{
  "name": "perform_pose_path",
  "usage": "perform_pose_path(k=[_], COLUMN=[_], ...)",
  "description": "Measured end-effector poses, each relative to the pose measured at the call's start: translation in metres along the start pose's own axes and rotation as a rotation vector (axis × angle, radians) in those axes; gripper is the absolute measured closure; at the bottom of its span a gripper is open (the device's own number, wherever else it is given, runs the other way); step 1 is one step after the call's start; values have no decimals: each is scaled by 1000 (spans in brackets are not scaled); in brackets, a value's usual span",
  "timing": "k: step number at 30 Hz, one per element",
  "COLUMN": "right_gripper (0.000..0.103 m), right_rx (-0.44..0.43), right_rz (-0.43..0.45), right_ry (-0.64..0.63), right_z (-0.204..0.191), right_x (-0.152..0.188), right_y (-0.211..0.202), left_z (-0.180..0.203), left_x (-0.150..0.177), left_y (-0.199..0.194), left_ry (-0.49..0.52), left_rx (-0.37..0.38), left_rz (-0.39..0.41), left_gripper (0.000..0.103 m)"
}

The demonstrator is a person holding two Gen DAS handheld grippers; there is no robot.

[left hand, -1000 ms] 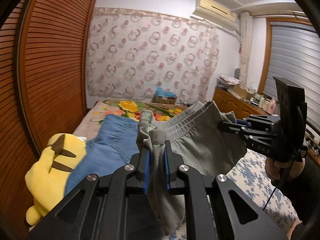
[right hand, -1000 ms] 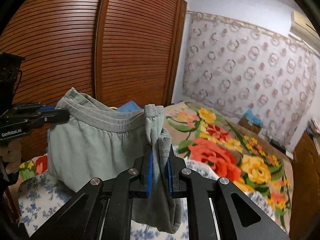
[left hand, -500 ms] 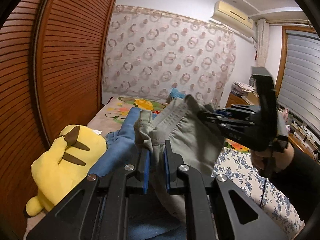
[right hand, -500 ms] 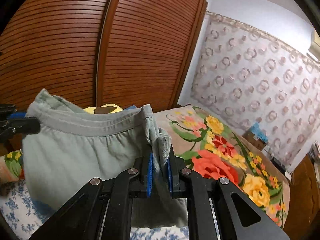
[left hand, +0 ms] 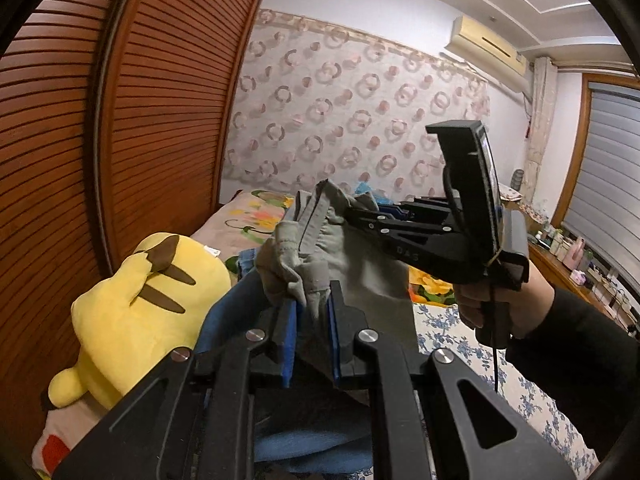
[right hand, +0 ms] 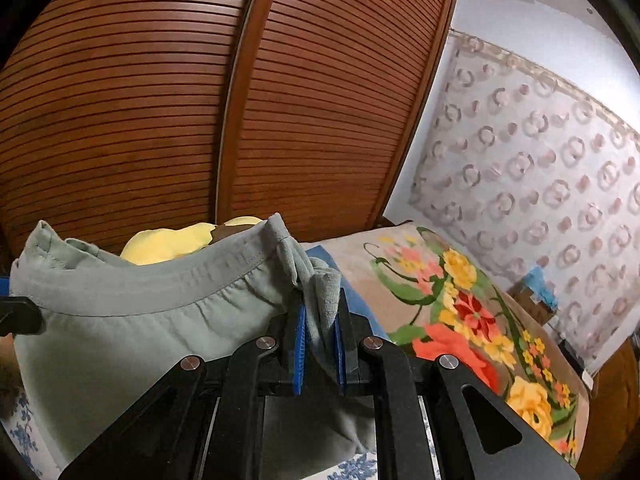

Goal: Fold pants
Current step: 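Lower the pants onto the folded blue jeans and open both tools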

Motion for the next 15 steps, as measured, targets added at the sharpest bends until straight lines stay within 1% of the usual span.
perform_pose_path(k=[5,6,8,9,11,15], right_gripper=[91,85,78,77,76,76], right_rx=[-15,-23,-13,-9,-22,-49], right_rz=[-34,-48,-65,-64,-60,-70], right_ry=[40,51,74,86,118,140], right_z=[7,8,13,16,24,29], right_x=[-2,-3,-5,-6,-7,-4], right_y=[11,15,18,17,13,8], left_z=[-2,-3,-6,-6,-8,-9], left_x=[14,16,22,23,26,29], left_y=[7,8,11,11,13,16], left_ry=[-35,-40,-59,-62,-67,-63], left_rx=[-32,-36,-45,-48,-54,-62], left_rz=[-34,-38,-50,-55,-65,-74], left_gripper=[90,90,89,89,89,89])
Point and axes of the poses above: each gripper's, at about its wrist camera, not at the fingertips, and y roughly the way its jaws point, z to its right, x to its underside, the point moved 6 cm from there along y, roughly the way its jaws point, and after that the axes turned 11 degrees about y, right-handed, at the moved point
